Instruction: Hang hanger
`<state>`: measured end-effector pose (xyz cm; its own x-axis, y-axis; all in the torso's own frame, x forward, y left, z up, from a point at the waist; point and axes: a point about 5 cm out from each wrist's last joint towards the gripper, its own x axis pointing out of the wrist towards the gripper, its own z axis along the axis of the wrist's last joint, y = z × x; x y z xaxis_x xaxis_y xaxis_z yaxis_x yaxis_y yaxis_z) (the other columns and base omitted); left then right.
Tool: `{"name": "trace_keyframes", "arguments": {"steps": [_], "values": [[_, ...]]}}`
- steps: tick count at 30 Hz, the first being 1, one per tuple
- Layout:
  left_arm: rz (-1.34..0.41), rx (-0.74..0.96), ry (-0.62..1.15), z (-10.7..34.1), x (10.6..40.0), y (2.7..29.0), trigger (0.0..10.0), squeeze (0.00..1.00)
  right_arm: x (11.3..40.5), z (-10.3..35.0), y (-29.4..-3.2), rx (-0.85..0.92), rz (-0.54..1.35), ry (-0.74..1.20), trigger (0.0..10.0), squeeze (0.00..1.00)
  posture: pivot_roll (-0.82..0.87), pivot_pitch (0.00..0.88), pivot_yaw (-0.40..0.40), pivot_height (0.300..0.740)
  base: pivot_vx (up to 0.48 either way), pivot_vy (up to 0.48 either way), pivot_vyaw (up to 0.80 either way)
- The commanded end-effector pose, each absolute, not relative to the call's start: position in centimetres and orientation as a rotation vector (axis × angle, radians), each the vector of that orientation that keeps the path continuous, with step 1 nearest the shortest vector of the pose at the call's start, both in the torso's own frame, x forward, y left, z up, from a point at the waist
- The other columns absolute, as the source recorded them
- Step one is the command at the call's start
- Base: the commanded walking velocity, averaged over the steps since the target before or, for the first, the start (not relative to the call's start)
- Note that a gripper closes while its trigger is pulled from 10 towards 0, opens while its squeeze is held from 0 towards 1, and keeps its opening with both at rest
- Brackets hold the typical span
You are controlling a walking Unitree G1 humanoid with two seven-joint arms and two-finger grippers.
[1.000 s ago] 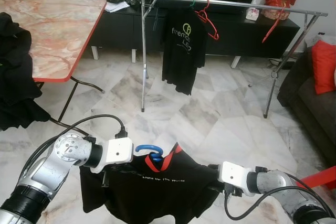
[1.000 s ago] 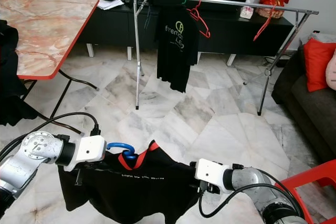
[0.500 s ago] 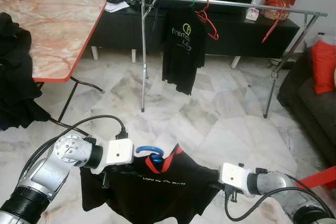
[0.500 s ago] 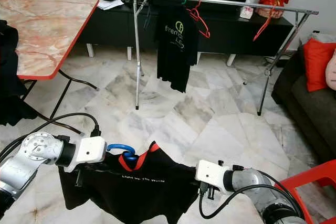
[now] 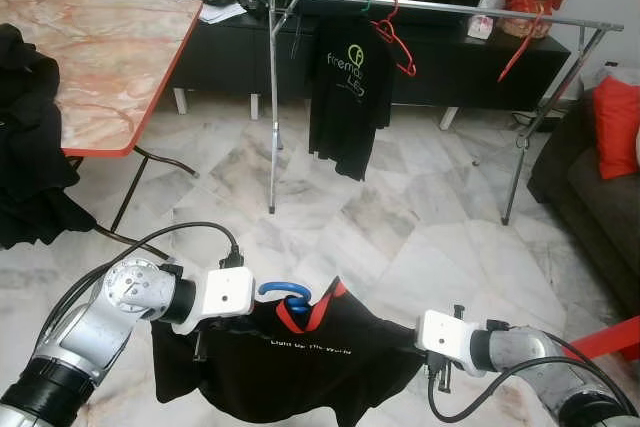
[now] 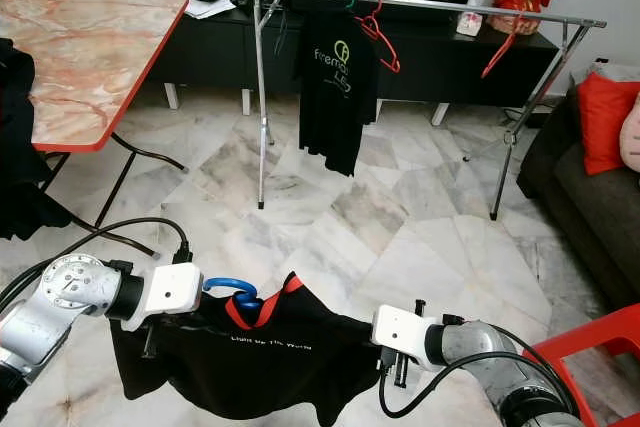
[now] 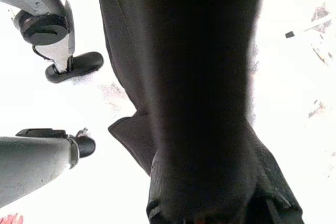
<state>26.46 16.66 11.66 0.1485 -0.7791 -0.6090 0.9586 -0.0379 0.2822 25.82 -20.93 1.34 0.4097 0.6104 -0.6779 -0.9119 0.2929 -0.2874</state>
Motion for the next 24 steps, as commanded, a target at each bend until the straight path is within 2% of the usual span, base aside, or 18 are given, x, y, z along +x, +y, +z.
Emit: {"name": "trace_keyframes", "arguments": {"steps": [1, 8, 14, 17, 20, 21, 23, 24], "values": [[-1.434, 0.757, 0.274, 12.2, 26.5, 16.3, 10.0, 0.0, 25.8, 1.4, -21.3, -0.723, 1.066, 0.497, 0.0, 0.0, -0.02, 0.0, -0.136, 0.74, 0.0, 0.0, 0.0], [-1.393, 0.768, 0.299, 12.0, 26.9, 16.6, 10.0, 0.0, 25.7, 1.3, -20.9, -0.719, 1.071, 0.487, 0.0, 0.0, -0.02, 0.0, -0.136, 0.74, 0.0, 0.0, 0.0], [-1.3, 0.812, 0.399, 10.3, 27.0, 18.1, 10.0, 0.0, 25.7, 1.2, -20.7, -0.714, 1.071, 0.485, 0.0, 0.0, -0.03, 0.0, -0.134, 0.74, 0.0, 0.0, 0.0], [-1.139, 0.811, 0.455, 8.7, 27.3, 19.5, 10.0, 0.0, 25.6, 1.1, -20.6, -0.716, 1.072, 0.489, 0.0, 0.0, -0.03, 0.0, -0.133, 0.74, 0.0, 0.0, 0.0], [-1.05, 0.786, 0.446, 7.9, 27.5, 19.7, 10.0, 0.0, 25.6, 1.0, -20.5, -0.714, 1.074, 0.489, 0.0, 0.0, -0.02, 0.0, -0.137, 0.74, 0.0, 0.0, 0.0], [-0.951, 0.754, 0.434, 7.4, 27.7, 20.0, 10.0, 0.0, 25.5, 1.0, -20.4, -0.713, 1.078, 0.488, 0.0, 0.0, -0.02, 0.0, -0.138, 0.74, 0.0, 0.0, 0.0], [-0.866, 0.714, 0.419, 7.1, 27.9, 20.2, 10.0, 0.0, 25.5, 1.0, -20.4, -0.714, 1.081, 0.486, 0.0, 0.0, -0.02, 0.0, -0.139, 0.74, 0.0, 0.0, 0.0], [-0.866, 0.714, 0.419, 7.1, 27.9, 20.2, 10.0, 0.0, 25.5, 1.0, -20.4, -0.714, 1.081, 0.486, 0.0, 0.0, -0.02, 0.0, -0.139, 0.74, 0.0, 0.0, 0.0]]}}
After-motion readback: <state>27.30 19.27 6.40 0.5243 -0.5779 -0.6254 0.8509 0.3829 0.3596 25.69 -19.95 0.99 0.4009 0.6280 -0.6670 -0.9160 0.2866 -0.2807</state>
